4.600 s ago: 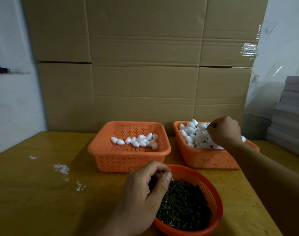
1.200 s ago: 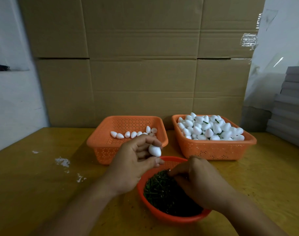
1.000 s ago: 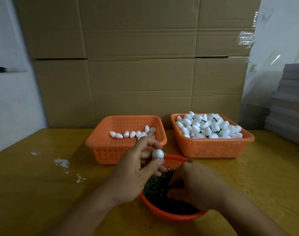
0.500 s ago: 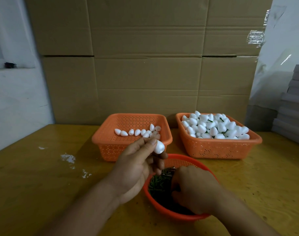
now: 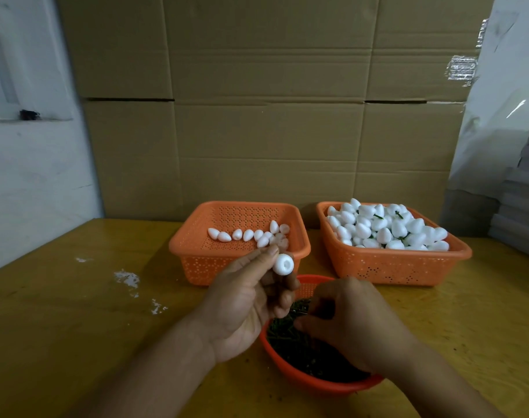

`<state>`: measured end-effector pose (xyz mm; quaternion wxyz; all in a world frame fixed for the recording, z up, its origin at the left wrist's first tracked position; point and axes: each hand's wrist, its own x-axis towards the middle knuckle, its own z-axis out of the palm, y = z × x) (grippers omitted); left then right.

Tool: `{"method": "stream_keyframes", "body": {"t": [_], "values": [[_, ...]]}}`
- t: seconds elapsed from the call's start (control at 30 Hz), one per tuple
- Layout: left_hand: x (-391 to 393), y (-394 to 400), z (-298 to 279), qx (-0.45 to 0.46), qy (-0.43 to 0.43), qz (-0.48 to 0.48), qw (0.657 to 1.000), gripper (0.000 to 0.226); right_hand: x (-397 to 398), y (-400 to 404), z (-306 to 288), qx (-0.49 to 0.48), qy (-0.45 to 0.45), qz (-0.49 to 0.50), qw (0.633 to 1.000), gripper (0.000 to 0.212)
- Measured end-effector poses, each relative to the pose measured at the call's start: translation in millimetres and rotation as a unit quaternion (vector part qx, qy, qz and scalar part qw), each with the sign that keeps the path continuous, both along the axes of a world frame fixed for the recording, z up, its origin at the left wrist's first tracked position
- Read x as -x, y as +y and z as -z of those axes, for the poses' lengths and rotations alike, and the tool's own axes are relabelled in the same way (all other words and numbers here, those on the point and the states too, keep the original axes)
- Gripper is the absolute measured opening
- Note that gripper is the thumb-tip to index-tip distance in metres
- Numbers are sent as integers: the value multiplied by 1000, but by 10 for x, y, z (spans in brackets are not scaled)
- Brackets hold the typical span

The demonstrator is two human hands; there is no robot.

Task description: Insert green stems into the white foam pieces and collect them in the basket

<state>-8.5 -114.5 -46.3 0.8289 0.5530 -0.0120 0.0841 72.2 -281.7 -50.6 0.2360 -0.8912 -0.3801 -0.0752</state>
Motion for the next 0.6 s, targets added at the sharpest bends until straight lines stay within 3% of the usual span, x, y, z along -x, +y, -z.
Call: {"method": "stream_keyframes", "body": {"t": [0.2, 0.6], "values": [[4, -12, 0, -5, 3, 2, 1000, 25, 6, -13, 6, -109, 75, -28, 991, 14], [3, -8, 13, -4, 10, 1, 1000, 23, 10, -78, -65, -125, 123, -36, 984, 17]]}}
